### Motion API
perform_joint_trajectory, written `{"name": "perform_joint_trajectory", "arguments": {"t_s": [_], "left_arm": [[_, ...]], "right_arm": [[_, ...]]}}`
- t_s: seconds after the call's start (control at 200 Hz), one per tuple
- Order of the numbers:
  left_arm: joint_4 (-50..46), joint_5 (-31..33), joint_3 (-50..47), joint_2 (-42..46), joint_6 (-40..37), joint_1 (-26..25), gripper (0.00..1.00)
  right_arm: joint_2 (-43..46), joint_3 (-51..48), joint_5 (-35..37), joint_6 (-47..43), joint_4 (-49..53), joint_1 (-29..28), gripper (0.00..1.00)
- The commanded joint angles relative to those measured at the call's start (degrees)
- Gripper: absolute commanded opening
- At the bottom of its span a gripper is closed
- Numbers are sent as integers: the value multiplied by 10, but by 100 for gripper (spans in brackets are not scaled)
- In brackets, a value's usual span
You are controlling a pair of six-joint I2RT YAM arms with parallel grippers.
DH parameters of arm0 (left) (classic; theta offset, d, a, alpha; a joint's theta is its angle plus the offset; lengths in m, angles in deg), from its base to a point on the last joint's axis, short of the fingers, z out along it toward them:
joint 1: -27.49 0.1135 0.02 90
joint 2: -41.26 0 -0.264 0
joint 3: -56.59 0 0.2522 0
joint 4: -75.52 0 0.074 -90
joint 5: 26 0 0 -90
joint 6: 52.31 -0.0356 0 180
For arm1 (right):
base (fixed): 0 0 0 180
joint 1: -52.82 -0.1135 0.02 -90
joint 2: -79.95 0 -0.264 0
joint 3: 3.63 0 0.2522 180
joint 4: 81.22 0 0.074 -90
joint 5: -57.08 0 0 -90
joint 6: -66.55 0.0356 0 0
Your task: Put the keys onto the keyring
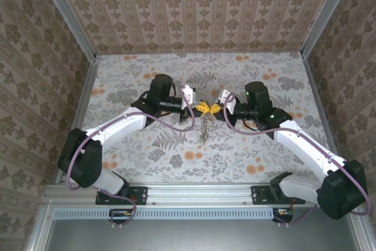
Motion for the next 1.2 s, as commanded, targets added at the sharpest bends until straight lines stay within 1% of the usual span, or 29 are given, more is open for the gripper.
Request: {"name": "perform_joint_trajectory", "arguments": {"t_s": [0.0,0.055,0.115,0.235,0.37,0.54,0.735,0.88,0.965,1.03,1.195], "left_arm": [[-85,2,32,22,-60,-5,11],[-144,25,51,20,-94,-6,17],[-195,45,71,16,-124,-9,19],[-243,63,98,7,-149,-14,21],[-256,67,116,-1,-156,-17,24],[-266,73,128,-11,-161,-22,24],[-273,76,133,-16,-168,-29,25],[-272,78,138,-21,-168,-32,21],[-271,77,140,-23,-169,-34,11],[-273,76,142,-24,-169,-35,0],[-292,83,145,-26,-178,-34,0]], "right_arm": [[9,30,28,-20,32,-5,0],[9,42,45,-35,61,-12,0],[8,55,63,-48,90,-20,0],[9,67,78,-56,110,-31,0],[10,77,89,-58,118,-41,0],[19,73,76,-47,96,-43,0],[19,75,73,-43,98,-43,0],[21,75,66,-36,88,-44,0],[21,75,67,-35,89,-44,0],[20,77,70,-37,94,-44,0],[37,63,77,-38,77,-44,0]]}}
